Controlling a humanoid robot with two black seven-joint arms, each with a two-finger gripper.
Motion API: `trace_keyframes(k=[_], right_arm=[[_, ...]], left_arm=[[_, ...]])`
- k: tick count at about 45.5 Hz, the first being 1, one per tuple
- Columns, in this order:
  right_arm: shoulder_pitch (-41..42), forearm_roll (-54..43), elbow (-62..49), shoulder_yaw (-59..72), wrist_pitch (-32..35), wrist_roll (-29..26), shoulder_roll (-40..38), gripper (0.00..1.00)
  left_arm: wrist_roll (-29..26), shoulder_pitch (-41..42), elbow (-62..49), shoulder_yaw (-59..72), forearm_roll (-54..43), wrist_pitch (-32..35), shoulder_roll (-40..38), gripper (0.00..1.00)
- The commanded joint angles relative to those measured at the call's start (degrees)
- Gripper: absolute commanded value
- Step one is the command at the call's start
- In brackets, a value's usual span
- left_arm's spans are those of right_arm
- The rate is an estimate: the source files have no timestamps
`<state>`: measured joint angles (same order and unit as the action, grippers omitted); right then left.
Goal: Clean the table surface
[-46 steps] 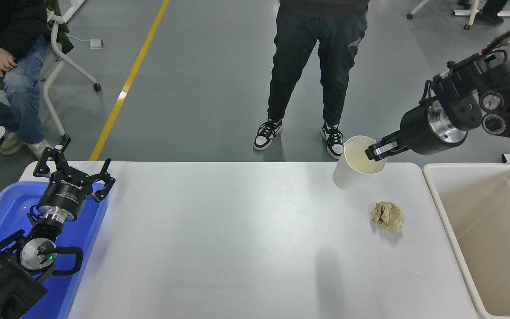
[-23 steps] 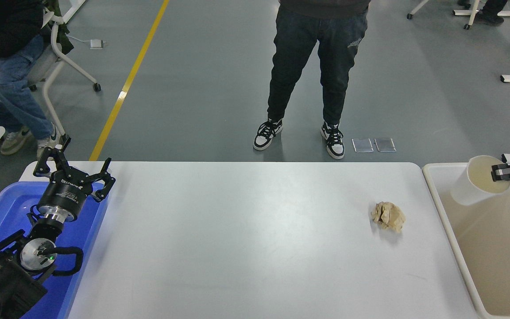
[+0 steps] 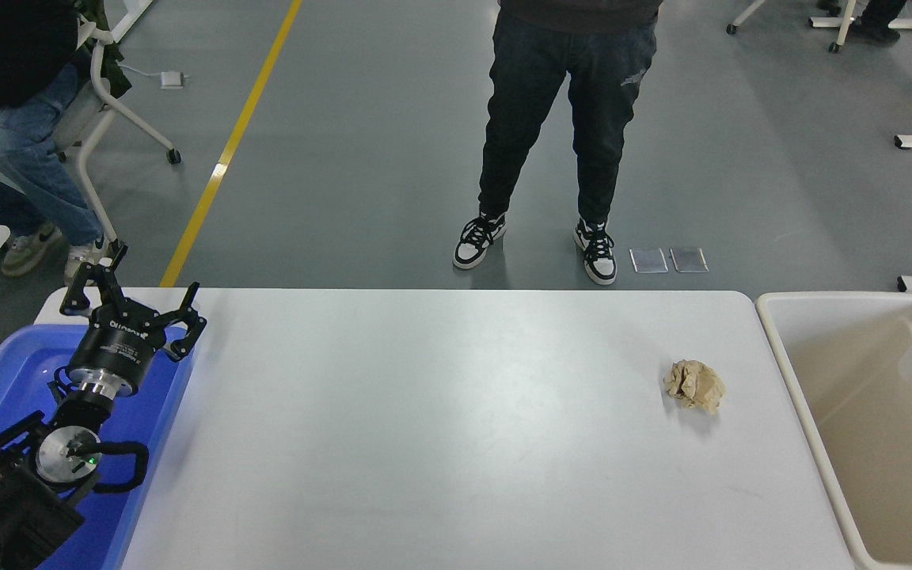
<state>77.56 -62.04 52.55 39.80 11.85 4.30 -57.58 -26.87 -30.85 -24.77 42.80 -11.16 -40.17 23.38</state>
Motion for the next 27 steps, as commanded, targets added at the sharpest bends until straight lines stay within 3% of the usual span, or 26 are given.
trace_keyframes(k=[1, 27], right_arm=[[-14.45, 0.17, -12.02, -8.77, -2.01, 0.53, 4.66, 0.00], [-32.21, 7.37, -48.84, -10.80, -4.74, 4.66, 28.21, 0.00]], left_arm=[[-0.03, 0.00, -0.01, 0.00, 0.00, 0.00, 0.00, 1.00], [-0.03, 0.00, -0.01, 0.00, 0.00, 0.00, 0.00, 1.00]])
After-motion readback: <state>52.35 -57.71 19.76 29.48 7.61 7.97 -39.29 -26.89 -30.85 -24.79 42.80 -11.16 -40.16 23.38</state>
